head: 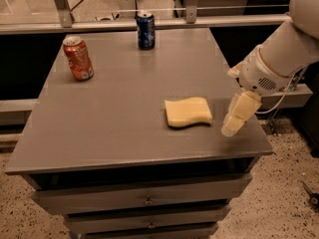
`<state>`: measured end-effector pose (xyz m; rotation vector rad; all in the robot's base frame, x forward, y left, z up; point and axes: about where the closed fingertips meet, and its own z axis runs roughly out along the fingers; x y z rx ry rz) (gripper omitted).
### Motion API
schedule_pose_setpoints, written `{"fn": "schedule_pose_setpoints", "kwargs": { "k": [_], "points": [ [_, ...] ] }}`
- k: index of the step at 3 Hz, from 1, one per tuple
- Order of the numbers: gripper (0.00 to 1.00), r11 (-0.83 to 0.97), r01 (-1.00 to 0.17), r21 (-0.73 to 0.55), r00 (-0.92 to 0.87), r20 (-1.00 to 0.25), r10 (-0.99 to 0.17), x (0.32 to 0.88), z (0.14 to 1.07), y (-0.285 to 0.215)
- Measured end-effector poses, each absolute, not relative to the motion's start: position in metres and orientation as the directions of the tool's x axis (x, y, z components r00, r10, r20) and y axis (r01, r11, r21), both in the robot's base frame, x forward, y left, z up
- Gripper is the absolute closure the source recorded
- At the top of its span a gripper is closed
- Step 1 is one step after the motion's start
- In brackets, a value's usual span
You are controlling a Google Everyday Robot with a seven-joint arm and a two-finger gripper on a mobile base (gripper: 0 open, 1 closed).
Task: Move sponge near coke can
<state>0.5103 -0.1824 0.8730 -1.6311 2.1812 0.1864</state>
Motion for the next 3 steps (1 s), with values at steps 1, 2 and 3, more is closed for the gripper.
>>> {"fn": "schedule_pose_setpoints", "kwargs": {
  "k": [1,2,3],
  "points": [
    [0.0,0.302,-0.948,-0.102,-0.227,-0.45,-0.864,0.524,0.848,-0.161],
    [0.26,0.299,-0.953,-0.055,-0.235,-0.494,-0.837,0.532,0.837,-0.13],
    [0.49,0.297,-0.955,-0.026,-0.242,-0.512,-0.824,0.535,0.841,-0.113]
  ]
}}
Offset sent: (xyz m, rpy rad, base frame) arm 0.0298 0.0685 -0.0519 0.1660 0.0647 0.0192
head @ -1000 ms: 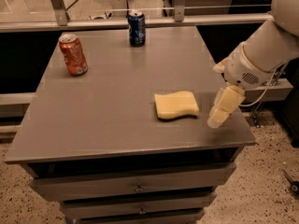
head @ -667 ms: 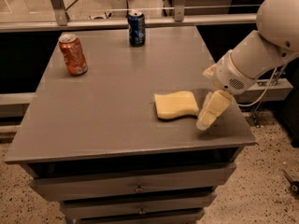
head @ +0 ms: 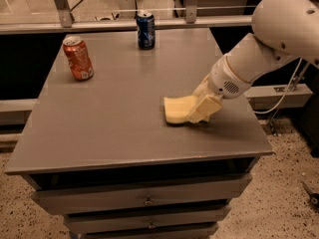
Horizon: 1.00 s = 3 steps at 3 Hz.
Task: Move sponge near coke can
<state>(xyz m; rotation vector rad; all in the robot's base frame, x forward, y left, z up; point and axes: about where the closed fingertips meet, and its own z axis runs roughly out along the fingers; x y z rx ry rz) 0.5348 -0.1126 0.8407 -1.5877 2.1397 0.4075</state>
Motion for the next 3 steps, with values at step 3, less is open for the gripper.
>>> {"fn": "schedule_pose_setpoints", "kwargs": {
  "k": [3],
  "points": [
    [1.0,0.322,-0.938,-0.128,-0.202,-0.553,-0.809,0.545,0.913,-0.104]
  ]
}}
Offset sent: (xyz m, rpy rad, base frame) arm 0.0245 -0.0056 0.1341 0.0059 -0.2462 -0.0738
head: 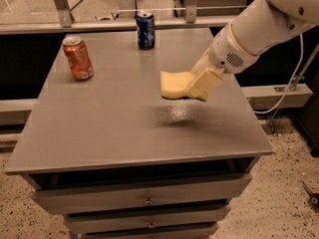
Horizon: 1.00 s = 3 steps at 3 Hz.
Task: Move sponge near coke can
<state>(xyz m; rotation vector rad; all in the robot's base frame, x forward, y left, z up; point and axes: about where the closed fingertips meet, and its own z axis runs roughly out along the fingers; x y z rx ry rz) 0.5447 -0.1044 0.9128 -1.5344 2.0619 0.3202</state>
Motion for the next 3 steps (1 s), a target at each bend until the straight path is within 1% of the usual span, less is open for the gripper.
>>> {"fn": "schedule_pose_setpoints", "kwargs": {
  "k": [1,2,3],
  "points": [
    [1.0,0.321,-0.939,-0.121,-0.197,-0.574,-0.794,0.547,0.91,-0.096],
    [1.0,0.331,-0.932,-0.147,-0.185,-0.594,-0.783,0.577,0.907,-0.061],
    [1.0,0.356,-0.91,-0.211,-0.178,-0.578,-0.797,0.644,0.901,-0.009]
  ]
}}
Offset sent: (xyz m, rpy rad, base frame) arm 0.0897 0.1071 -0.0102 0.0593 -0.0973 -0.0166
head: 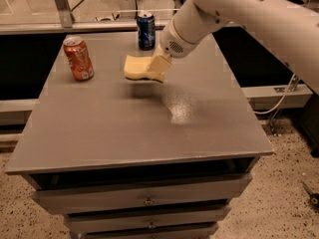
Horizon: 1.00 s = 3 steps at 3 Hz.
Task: Move sponge near coke can
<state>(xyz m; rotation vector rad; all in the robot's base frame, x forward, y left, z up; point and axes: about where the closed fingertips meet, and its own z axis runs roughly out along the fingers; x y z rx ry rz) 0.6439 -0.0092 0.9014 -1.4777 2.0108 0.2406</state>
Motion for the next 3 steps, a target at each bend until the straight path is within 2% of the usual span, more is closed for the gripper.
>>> {"fn": "schedule_pose_setpoints", "kwargs": {
  "k": [1,2,3],
  "points": [
    [1.0,0.37,-0.898,-0.24,-0.183,-0.561,-0.807,0.682,0.894,0.019],
    [0.85,0.387,-0.889,-0.246,-0.19,-0.571,-0.798,0.706,0.888,0.042],
    [0.62,0.381,-0.892,-0.243,-0.173,-0.596,-0.784,0.715,0.891,0.067]
  ]
}}
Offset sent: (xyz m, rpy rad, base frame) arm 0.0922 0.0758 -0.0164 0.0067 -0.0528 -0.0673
